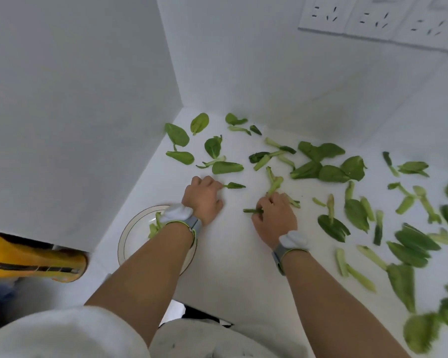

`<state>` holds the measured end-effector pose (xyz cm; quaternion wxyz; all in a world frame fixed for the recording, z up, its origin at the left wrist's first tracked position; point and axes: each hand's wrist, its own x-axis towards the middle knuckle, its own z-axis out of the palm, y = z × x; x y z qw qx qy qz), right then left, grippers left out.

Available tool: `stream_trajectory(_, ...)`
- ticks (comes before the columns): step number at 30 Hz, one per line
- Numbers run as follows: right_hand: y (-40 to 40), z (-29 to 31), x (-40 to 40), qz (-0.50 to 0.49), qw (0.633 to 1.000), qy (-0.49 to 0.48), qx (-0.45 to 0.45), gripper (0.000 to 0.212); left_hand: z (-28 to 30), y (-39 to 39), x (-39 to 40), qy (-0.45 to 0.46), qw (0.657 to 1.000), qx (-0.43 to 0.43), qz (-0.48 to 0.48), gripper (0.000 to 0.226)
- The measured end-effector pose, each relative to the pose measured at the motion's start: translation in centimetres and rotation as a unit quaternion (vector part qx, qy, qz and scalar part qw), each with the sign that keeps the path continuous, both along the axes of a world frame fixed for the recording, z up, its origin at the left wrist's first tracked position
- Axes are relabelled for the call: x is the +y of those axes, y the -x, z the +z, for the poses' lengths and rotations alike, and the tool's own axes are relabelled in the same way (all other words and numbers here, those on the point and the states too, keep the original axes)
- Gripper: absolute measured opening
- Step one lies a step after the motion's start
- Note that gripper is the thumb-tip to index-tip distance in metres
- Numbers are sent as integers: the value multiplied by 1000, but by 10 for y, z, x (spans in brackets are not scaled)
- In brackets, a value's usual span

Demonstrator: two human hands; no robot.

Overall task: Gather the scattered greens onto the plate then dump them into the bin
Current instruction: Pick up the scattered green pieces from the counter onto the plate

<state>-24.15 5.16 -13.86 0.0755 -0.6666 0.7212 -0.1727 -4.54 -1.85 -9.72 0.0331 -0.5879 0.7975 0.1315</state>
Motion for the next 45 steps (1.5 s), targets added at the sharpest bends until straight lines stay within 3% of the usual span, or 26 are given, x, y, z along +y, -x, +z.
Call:
stream_trajectory(4,-2,0,11,-14,998,-50,-24,9,-9,6,-17,-2,1000,-11,-28,45)
stream_trajectory(15,12,6,23,-60,994,-77,-40,8,-9,14,-27,5,999,-17,-28,24)
stream_trajectory(19,1,5,17,-91,989,-80,-89,10,-2,7,-14,-18,997,71,7,20)
stream_trajectory(24,-33,12,1,-160,952,-34,-260,11,1,-12,8,5,972,228,65,16)
stream_trajectory(28,-62,19,-8,-123,942,-26,-311,11,7,-33,27,43,949,288,120,29)
stream_trajectory(32,-100,25,-10,-30,936,-50,-346,3,14,-67,47,74,937,280,197,23)
stream_trajectory(38,-155,28,-4,82,927,-82,-358,8,10,-127,93,81,919,231,308,7)
stream_trajectory(45,-166,18,-7,87,925,-100,-357,19,-6,-151,110,42,923,134,358,12)
